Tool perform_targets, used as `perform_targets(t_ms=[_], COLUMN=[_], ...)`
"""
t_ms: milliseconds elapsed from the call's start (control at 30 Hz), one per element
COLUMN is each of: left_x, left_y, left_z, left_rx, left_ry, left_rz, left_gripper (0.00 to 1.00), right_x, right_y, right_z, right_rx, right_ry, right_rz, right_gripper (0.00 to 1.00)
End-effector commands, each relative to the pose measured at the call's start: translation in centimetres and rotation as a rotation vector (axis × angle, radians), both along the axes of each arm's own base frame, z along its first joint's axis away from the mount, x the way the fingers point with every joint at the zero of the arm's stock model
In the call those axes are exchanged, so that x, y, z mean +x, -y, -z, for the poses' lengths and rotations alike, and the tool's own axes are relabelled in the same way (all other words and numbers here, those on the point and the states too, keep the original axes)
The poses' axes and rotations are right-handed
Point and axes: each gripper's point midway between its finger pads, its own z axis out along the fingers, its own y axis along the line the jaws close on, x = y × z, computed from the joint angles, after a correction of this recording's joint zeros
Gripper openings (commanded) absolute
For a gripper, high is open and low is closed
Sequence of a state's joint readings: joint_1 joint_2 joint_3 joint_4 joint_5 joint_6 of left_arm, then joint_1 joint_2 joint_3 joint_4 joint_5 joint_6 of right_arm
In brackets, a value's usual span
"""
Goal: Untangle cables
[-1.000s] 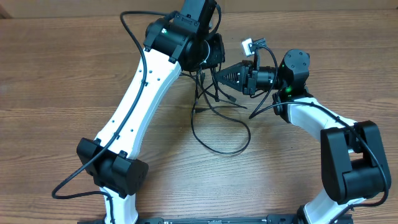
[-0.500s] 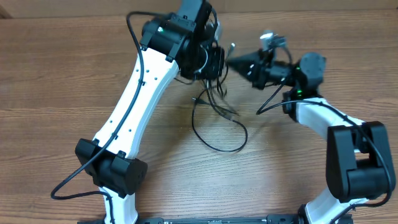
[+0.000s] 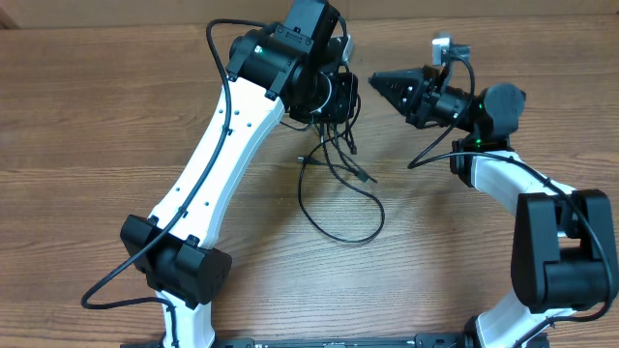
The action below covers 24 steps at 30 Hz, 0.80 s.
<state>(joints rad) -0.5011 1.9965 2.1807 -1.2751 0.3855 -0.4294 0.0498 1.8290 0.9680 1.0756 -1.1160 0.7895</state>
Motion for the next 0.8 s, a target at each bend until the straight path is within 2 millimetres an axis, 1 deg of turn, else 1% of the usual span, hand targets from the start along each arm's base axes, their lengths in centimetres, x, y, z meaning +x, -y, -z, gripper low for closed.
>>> perform_targets(t_ms=[0, 67, 100, 200, 333, 400, 467, 567, 667, 700, 767], left_x=[0.9, 1.3, 1.5, 2.4, 3.6, 3.9, 3.9, 3.8, 3.5, 3.2, 3.0], left_y=[-0.6, -0.9, -1.2, -1.9, -3.0, -3.4, -3.3, -2.8, -2.4, -2.3, -2.1], left_z=[-0.5, -0.7, -0.8, -1.0, -0.9, -0.7, -0.8, -0.9, -0.8, -0.8, -0.7], left_rx=[-0.042, -0.073, -0.082, -0.099, -0.079, -0.062, -0.069, -0.079, -0.077, -0.073, -0.067], left_ry=[-0.038, -0.072, -0.085, -0.092, -0.068, -0.059, -0.068, -0.074, -0.076, -0.08, -0.074], left_rz=[-0.107, -0.16, -0.189, -0.242, -0.312, -0.333, -0.349, -0.356, -0.346, -0.339, -0.322], left_gripper=[0.04, 0.04, 0.04, 0.04, 0.04, 0.04, 0.04, 0.04, 0.04, 0.04, 0.04], right_x=[-0.8, -0.9, -1.1, -2.1, -2.8, -3.1, -3.6, -4.3, -4.7, -4.5, -4.1], right_y=[-0.6, -0.7, -0.9, -1.7, -3.0, -3.6, -4.4, -5.7, -6.6, -6.7, -6.6], right_z=[0.4, 1.8, 2.4, 3.1, 3.1, 3.0, 2.9, 3.0, 3.0, 3.0, 2.9], right_rx=[-0.024, -0.04, -0.048, -0.069, -0.073, -0.074, -0.078, -0.093, -0.105, -0.104, -0.104], right_ry=[-0.055, -0.134, -0.157, -0.165, -0.158, -0.152, -0.135, -0.087, -0.04, -0.041, -0.041], right_rz=[-0.061, -0.079, -0.093, -0.149, -0.184, -0.2, -0.22, -0.251, -0.259, -0.246, -0.224], right_gripper=[0.28, 0.42, 0.46, 0.47, 0.56, 0.6, 0.66, 0.68, 0.67, 0.62, 0.41])
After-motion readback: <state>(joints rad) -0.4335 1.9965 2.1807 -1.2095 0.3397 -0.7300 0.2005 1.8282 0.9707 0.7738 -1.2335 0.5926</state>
